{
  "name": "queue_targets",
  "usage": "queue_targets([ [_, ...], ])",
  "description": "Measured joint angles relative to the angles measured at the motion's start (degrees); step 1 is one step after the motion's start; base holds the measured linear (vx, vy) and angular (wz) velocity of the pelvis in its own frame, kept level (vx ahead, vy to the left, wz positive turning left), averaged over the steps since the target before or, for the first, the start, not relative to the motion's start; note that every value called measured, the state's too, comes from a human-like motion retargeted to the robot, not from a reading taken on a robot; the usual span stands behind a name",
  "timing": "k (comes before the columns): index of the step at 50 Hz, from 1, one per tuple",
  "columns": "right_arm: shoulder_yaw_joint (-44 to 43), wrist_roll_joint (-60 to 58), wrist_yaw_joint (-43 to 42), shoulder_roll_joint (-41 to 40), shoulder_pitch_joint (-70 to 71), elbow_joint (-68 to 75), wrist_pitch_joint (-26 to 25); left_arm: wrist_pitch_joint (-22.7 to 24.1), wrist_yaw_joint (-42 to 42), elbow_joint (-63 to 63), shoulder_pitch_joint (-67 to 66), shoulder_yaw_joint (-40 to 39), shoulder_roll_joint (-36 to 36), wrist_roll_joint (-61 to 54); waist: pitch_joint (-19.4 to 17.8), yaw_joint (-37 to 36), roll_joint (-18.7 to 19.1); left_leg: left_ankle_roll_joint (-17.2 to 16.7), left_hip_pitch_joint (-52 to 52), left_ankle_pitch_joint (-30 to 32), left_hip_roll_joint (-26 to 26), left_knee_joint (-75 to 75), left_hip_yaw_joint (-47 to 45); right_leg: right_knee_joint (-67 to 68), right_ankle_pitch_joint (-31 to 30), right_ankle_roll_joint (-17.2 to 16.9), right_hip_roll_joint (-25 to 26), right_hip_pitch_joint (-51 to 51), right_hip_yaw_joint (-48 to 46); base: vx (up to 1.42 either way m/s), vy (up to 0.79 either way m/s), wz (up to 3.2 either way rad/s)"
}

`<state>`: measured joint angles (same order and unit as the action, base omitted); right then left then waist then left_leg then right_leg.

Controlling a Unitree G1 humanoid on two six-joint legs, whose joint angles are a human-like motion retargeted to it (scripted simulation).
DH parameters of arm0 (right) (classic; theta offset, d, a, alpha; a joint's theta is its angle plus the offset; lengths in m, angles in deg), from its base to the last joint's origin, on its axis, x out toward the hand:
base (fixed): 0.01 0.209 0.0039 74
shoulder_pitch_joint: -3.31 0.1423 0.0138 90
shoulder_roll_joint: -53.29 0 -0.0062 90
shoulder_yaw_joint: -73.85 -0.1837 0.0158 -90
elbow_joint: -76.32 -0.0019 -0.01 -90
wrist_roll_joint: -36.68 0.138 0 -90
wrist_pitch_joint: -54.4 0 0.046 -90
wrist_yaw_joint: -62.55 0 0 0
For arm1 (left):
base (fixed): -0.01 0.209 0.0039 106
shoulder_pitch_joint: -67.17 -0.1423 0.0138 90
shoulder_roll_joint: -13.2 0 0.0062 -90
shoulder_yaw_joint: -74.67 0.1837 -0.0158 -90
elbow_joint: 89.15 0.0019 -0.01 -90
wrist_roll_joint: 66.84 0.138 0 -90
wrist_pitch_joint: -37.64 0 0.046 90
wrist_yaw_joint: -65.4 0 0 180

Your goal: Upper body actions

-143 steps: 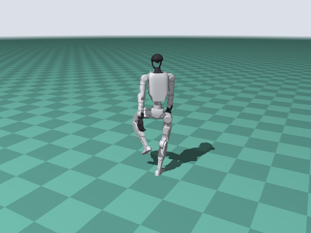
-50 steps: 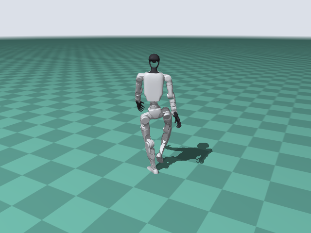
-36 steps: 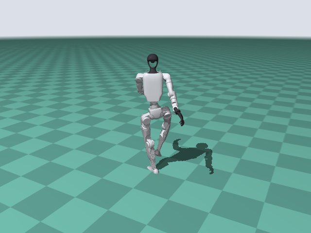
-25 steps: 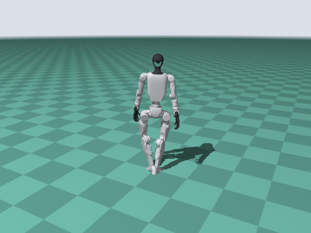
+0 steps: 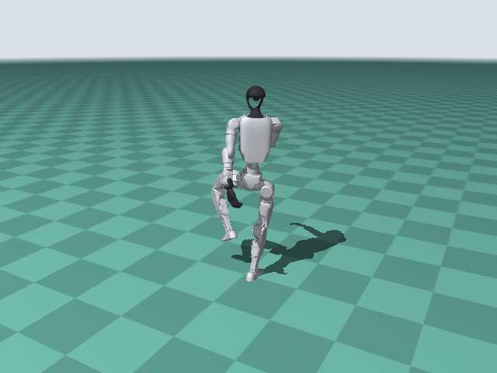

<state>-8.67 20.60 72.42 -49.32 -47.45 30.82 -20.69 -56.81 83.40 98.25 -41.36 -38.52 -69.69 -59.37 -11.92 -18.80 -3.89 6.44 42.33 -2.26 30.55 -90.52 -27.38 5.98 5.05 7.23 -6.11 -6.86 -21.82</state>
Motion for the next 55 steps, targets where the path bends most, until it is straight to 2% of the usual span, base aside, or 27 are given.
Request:
queue_targets([
  [3,1.59,-0.90,-2.05,-0.28,-9.42,-1.59,0.08,2.66,-2.76,-0.01,4.48,3.72,-0.12,0.60,6.04,2.26,0.90,-1.90,-13.34,1.98,-9.07,19.08,-0.15,-0.24,1.13,-0.82,1.02,0.62,-3.88,0.26,0.17,1.04],
  [6,3.90,1.53,1.50,-0.20,-23.59,-3.53,-1.47,3.61,-5.23,-0.56,8.74,7.43,0.07,1.10,12.47,7.29,1.32,-4.17,-26.55,6.01,-20.64,44.55,2.71,1.00,3.98,-1.62,1.99,1.05,-8.07,0.45,0.17,1.41],
  [7,4.41,2.17,2.80,-0.22,-28.87,-3.30,-1.64,3.70,-5.68,-0.70,9.94,8.57,0.19,0.95,14.60,9.86,1.81,-4.91,-30.76,4.76,-24.22,53.26,4.80,1.61,4.89,-1.91,2.67,0.84,-9.90,0.73,0.17,1.79],
  [9,4.45,2.32,4.18,0.16,-38.84,-0.51,-1.97,3.82,-6.48,-0.99,12.50,10.81,0.39,0.01,17.29,13.82,2.89,-4.48,-39.08,-6.37,-28.61,69.26,4.07,4.36,4.47,-2.55,3.83,0.09,-12.87,0.77,0.17,1.06],
  [10,3.93,1.82,4.33,0.64,-43.32,1.61,-2.13,3.91,-6.94,-1.15,14.08,12.03,0.56,-0.55,17.96,14.68,3.80,-3.32,-42.48,-8.62,-29.12,76.81,0.67,6.55,2.53,-2.94,4.52,-0.17,-13.93,0.45,0.13,0.68],
  [11,2.22,0.52,3.61,1.10,-45.68,4.85,-2.96,3.84,-7.14,-1.49,16.92,12.95,0.83,-0.63,18.13,16.63,5.36,-3.73,-42.59,-6.97,-28.07,80.32,3.46,11.54,-4.65,-3.15,4.19,1.68,-18.37,0.17,0.09,0.84],
  [13,-2.22,-2.20,0.90,1.72,-47.15,12.28,-5.20,4.17,-7.49,-2.89,23.90,13.25,1.23,0.08,15.18,19.94,8.56,-4.15,-40.97,-5.85,-24.96,81.53,10.10,27.48,-15.59,-2.36,0.76,9.31,-20.88,-0.26,-0.02,0.91],
  [14,-4.33,-2.55,-1.37,2.01,-46.85,16.18,-6.29,4.81,-7.44,-3.98,27.58,14.07,1.22,-0.34,12.25,21.01,9.17,-3.81,-40.61,-5.61,-24.17,81.06,11.02,37.00,-16.97,-1.23,-0.34,15.01,-17.03,-0.47,-0.07,0.43],
  [15,-6.27,-2.38,-3.95,2.33,-46.44,20.06,-7.29,5.63,-7.29,-5.17,31.18,15.40,1.11,-1.27,8.99,21.87,9.26,-3.25,-40.71,-5.26,-23.88,80.79,10.61,46.55,-16.73,0.10,-0.80,21.17,-11.43,-0.40,0.05,0.10],
  [17,-10.03,1.08,-7.13,4.50,-45.14,29.42,-7.51,5.94,-3.15,-8.42,37.89,21.04,-0.64,-3.37,3.84,22.60,11.05,-1.97,-40.16,-5.48,-22.77,79.18,11.34,63.02,-9.94,4.68,-7.22,28.29,-13.50,-0.36,0.19,0.15],
  [19,-13.44,4.12,-7.25,6.99,-41.97,40.82,-8.49,4.99,-0.35,-13.64,42.75,20.60,-2.15,0.58,0.28,26.15,11.61,-1.15,-38.33,-5.51,-22.63,78.03,13.51,73.95,-6.85,7.11,-12.11,36.22,-14.06,-0.45,0.23,0.82],
  [20,-14.88,5.17,-6.87,8.15,-40.25,46.64,-10.07,4.70,-0.38,-16.50,44.26,18.63,-2.57,3.87,-0.69,28.45,11.96,-0.94,-36.92,-5.42,-22.32,77.58,15.00,77.28,-6.34,7.12,-12.80,40.52,-13.45,-0.28,0.16,0.88],
  [23,-15.00,11.47,-6.09,11.51,-42.53,52.91,-17.52,6.56,-6.08,-23.09,44.49,17.99,-2.35,5.98,1.37,30.64,12.77,-0.92,-34.04,-5.37,-21.73,77.28,15.93,79.62,-5.59,5.78,-12.10,50.59,-11.02,0.14,0.01,0.16],
  [25,-16.43,16.24,-8.35,12.25,-46.88,52.91,-18.55,9.07,-8.69,-26.68,42.55,20.18,-1.33,4.84,4.15,28.27,12.90,-0.90,-33.80,-5.22,-21.89,78.20,15.01,78.46,-4.24,7.43,-12.91,52.07,-11.24,0.35,-0.10,-0.37],
  [27,-18.31,18.56,-11.46,11.43,-49.15,52.91,-16.20,10.67,-9.48,-28.74,40.28,22.35,-0.16,2.74,5.36,26.11,11.68,-0.98,-34.83,-5.02,-22.65,79.31,14.40,75.14,-3.96,7.34,-13.00,48.97,-11.18,0.14,-0.16,-0.21],
  [30,-19.77,16.58,-12.89,10.02,-48.78,52.91,-12.88,11.56,-9.08,-29.12,36.71,22.29,1.92,-0.16,5.64,24.60,10.21,-1.84,-36.26,-4.96,-22.70,80.34,13.53,64.22,-7.11,4.59,-9.09,39.40,-11.72,-0.07,-0.15,-0.23],
  [33,-17.99,11.03,-9.76,9.92,-47.58,52.90,-12.24,11.03,-7.04,-26.25,30.83,19.28,4.42,-1.54,8.03,24.26,10.46,-2.71,-37.34,-5.95,-22.15,80.48,12.45,45.00,-11.82,0.79,-2.46,26.29,-12.11,0.12,-0.06,-0.35],
  [36,-15.36,5.36,-6.89,9.57,-46.23,50.55,-12.74,8.90,-6.02,-22.60,24.40,16.28,6.98,-2.97,10.06,22.94,8.16,-2.79,-39.06,-7.22,-25.28,80.54,9.67,18.16,-16.42,-2.74,3.19,12.63,-8.22,0.10,-0.08,-0.47],
  [37,-14.77,3.78,-6.12,9.21,-45.62,49.03,-12.75,8.23,-5.74,-21.43,22.74,15.74,7.63,-3.56,10.21,22.56,6.81,-2.68,-39.51,-7.68,-27.08,80.32,9.14,10.25,-14.37,-4.81,4.12,8.42,-6.66,-0.04,-0.11,0.03],
  [38,-14.20,2.38,-5.32,8.68,-44.87,47.22,-12.66,7.85,-5.28,-20.24,21.36,15.31,7.87,-4.06,9.89,22.59,5.82,-2.71,-39.94,-8.15,-28.35,79.85,9.33,5.09,-5.57,-7.62,5.43,4.66,-4.25,-0.03,-0.14,-0.13],
  [40,-11.75,-0.31,-3.05,7.34,-43.99,42.25,-12.83,8.10,-4.25,-17.00,19.16,13.46,7.02,-4.68,8.66,19.70,3.91,-3.62,-42.49,-9.84,-28.87,78.50,6.54,-2.41,2.71,-7.03,2.95,-3.60,-23.07,0.01,-0.23,-0.74],
  [42,-9.98,-3.17,0.12,6.41,-43.79,37.67,-12.33,7.65,-5.48,-13.79,16.78,12.00,6.30,-4.49,10.63,17.01,2.22,-4.90,-42.37,-10.44,-29.13,77.70,4.94,-5.60,-0.58,-8.12,2.33,-1.02,-13.61,0.06,-0.26,-0.84],
  [43,-9.71,-5.06,2.43,6.01,-43.44,35.09,-12.35,7.26,-6.82,-11.75,16.26,11.16,5.98,-4.46,12.06,14.79,2.06,-5.44,-40.97,-10.65,-28.23,76.72,3.68,-5.85,-1.18,-9.69,1.25,-0.11,-13.95,-0.09,-0.23,-0.93],
  [45,-9.14,-8.74,6.10,5.67,-41.77,29.89,-11.89,6.62,-9.74,-8.31,15.48,8.74,5.83,-5.97,14.13,12.15,1.95,-6.25,-39.28,-10.53,-27.15,77.02,2.01,-4.98,-1.40,-9.28,1.32,3.24,-14.08,-0.30,-0.18,-0.85],
  [46,-8.46,-10.27,7.32,5.71,-40.71,27.00,-11.46,6.50,-10.88,-6.94,15.25,7.14,5.91,-8.02,13.43,11.99,1.99,-6.40,-39.70,-10.02,-27.10,77.75,1.32,-4.53,-1.28,-8.37,1.82,4.25,-10.80,-0.32,-0.15,-0.60],
  [50,-4.23,-12.71,9.28,6.78,-37.59,16.82,-8.51,6.11,-12.63,-3.30,14.10,4.23,5.86,-19.02,10.41,15.50,3.56,-6.44,-42.65,-7.80,-27.29,81.67,1.05,-4.50,-0.94,-6.54,3.81,3.03,-9.88,-0.18,-0.10,-0.03],
  [55,-2.25,-12.39,4.43,6.79,-37.52,13.98,-3.94,6.10,-15.68,-3.65,14.13,1.23,6.12,-16.96,12.78,21.55,5.04,-6.72,-41.01,-5.84,-27.30,83.88,4.50,-5.46,-0.62,-6.59,4.78,3.39,-11.51,-0.08,0.01,0.52],
])
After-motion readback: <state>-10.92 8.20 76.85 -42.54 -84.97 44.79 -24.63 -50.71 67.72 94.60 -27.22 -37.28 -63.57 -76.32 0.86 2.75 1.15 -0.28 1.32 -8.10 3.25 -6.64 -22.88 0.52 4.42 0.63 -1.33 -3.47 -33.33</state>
